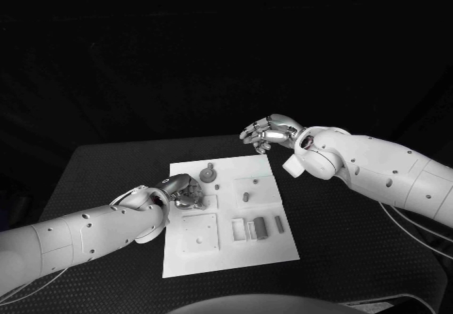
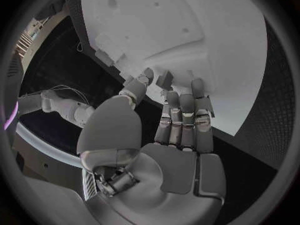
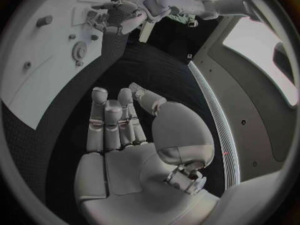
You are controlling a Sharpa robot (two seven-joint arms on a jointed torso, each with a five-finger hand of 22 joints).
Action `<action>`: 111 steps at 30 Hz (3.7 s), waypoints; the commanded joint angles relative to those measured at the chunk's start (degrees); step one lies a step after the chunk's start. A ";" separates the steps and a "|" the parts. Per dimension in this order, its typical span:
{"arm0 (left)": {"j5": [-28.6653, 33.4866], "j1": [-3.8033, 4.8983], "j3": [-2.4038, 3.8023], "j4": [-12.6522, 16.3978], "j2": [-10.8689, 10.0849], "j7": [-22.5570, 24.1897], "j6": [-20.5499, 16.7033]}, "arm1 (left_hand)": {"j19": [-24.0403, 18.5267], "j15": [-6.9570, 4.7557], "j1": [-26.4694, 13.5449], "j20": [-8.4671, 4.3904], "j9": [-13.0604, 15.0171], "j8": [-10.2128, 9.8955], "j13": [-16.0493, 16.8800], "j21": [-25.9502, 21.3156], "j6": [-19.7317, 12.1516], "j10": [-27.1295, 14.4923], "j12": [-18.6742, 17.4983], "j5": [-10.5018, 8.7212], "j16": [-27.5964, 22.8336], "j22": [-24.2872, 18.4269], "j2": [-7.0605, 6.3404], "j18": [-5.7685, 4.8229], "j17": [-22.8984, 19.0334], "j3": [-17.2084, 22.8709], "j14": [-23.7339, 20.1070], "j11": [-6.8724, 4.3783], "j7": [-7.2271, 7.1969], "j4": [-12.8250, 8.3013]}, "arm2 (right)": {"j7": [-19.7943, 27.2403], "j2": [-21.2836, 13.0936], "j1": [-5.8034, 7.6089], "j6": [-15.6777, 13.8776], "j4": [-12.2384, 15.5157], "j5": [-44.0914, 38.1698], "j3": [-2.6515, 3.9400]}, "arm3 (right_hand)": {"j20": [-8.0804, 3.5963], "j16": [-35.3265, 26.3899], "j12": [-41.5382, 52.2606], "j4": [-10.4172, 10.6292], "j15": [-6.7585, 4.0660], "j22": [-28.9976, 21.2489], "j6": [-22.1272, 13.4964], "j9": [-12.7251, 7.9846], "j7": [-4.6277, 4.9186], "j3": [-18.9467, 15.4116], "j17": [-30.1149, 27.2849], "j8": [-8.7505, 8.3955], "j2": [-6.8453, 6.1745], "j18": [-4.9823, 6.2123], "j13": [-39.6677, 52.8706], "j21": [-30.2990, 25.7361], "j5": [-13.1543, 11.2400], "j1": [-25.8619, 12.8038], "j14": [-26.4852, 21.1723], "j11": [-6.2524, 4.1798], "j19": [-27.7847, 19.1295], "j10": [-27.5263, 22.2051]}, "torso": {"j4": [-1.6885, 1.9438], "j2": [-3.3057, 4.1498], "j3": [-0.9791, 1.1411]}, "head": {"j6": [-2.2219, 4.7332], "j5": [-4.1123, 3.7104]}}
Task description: Assemble the parts on the task board
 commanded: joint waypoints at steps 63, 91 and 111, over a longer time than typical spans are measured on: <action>1.94 2.87 3.53 1.88 -2.59 -4.51 15.21 | -0.01 0.34 0.51 0.02 -1.10 -1.65 -0.13 -0.22 -4.71 -0.01 0.14 0.93 -0.21 -2.58 2.99 -0.55 -0.44 1.79 0.09 1.19 2.01 0.73 | 0.32 0.09 -0.03 1.18 -0.37 -0.26 0.02 | -0.14 -0.41 0.36 -0.09 -0.21 0.67 0.12 -0.09 0.43 -0.40 -0.11 -0.32 -0.46 0.84 -0.20 -0.15 0.22 0.35 0.14 -0.10 0.31 0.12 | -0.03 0.02 0.04 | 0.22 0.09; 0.84 2.86 3.51 0.51 -0.94 -2.21 16.16 | 3.51 -1.49 0.22 -1.28 -2.76 -3.33 1.04 0.53 -6.15 2.85 2.71 3.35 2.26 -0.35 7.32 -0.55 0.44 4.05 2.97 -0.53 0.27 2.79 | 0.30 0.25 -0.03 1.19 -0.45 -0.22 0.02 | -0.12 -0.40 0.38 -0.07 -0.21 0.68 0.15 -0.10 0.43 -0.45 -0.12 -0.32 -0.46 0.84 -0.24 -0.16 0.22 0.28 0.14 -0.10 0.33 0.13 | -0.01 0.01 -0.02 | 0.31 0.05; -1.17 2.84 3.46 -0.56 0.02 -3.82 17.69 | 3.19 -1.38 -1.50 -1.21 -3.44 -4.81 1.14 -0.01 -8.33 2.41 2.63 5.99 2.25 0.23 8.43 -0.55 0.39 3.93 2.51 -0.42 0.40 4.48 | 0.34 0.21 -0.03 1.16 -0.48 -0.19 0.02 | -0.11 -0.40 0.40 -0.06 -0.21 0.68 0.16 -0.10 0.43 -0.48 -0.12 -0.33 -0.45 0.84 -0.27 -0.16 0.22 0.22 0.15 -0.10 0.33 0.13 | 0.00 0.01 -0.02 | 0.29 -0.18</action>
